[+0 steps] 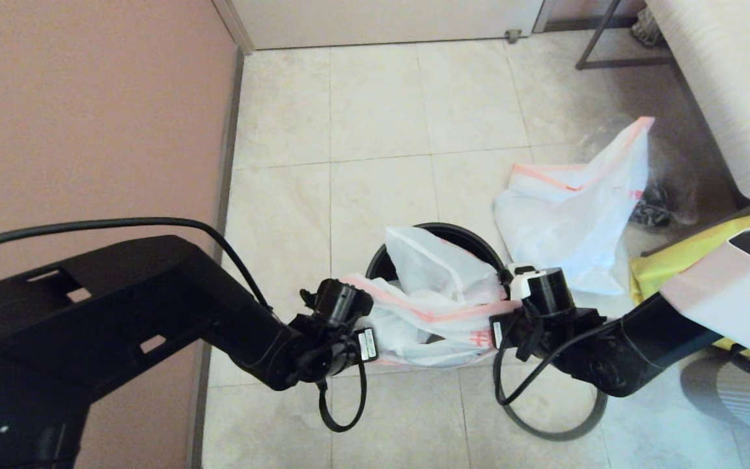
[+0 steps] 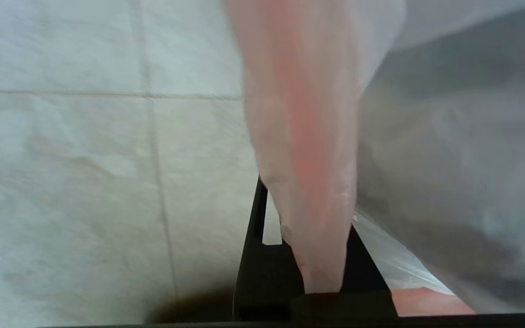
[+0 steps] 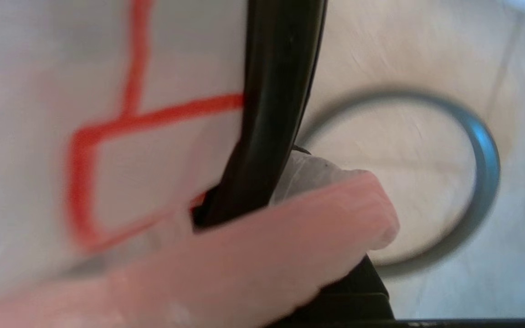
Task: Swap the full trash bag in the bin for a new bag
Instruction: Put the new garbage bag on the trash can
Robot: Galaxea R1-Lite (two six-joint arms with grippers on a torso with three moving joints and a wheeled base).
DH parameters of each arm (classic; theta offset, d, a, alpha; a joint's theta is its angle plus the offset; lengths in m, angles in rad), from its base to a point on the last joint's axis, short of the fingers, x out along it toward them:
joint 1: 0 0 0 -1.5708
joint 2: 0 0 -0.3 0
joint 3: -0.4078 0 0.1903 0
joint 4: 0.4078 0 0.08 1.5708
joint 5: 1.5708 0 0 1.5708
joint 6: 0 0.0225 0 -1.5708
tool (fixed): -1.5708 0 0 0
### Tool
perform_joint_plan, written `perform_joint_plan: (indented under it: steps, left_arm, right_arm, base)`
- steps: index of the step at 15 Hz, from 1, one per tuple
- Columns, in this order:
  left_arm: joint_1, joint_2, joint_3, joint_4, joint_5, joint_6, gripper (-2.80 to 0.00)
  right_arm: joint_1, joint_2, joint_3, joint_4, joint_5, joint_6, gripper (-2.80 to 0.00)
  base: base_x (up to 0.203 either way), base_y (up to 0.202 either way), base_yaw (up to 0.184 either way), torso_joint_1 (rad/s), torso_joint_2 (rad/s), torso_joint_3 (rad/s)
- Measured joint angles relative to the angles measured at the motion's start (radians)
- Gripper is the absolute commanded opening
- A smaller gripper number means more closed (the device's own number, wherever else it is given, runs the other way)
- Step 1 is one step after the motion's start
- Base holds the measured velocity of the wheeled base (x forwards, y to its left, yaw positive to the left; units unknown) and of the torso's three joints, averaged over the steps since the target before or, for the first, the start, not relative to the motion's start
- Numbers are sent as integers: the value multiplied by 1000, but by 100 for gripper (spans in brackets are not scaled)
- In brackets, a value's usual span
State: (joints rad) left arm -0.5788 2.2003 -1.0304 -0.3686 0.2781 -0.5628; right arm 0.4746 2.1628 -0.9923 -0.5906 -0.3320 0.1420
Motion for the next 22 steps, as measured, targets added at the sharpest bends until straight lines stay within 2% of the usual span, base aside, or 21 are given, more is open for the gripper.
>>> perform_joint_plan:
  steps: [5,9,15,16,17,22]
  left_arm:
    - [73,-40,100,-80,-1,11,-280]
    - [123,-51,166,-191,-2,59,-280]
    - [135,-70,195,-199,-6,66,-280]
    - [132,-70,194,-199,-7,68,-280]
    - [126,-70,193,-200,-8,77,0]
    - [110,-66,171,-202,-6,91,0]
  right_arm:
    - [78,11,-69,3,2,-81,-280]
    - [119,8,-113,16,2,-94,-280]
    - [177,9,-142,61,10,-98,-280]
    - [177,14,-139,60,10,-98,-241]
    - [173,20,-133,58,11,-99,0]
    - [168,-1,-86,56,11,-93,0]
  base:
    - [0,0,0,0,0,0]
    - [0,0,0,0,0,0]
    - [0,0,0,0,0,0]
    - [0,0,0,0,0,0]
    - [0,0,0,0,0,0]
    - [0,0,0,0,0,0]
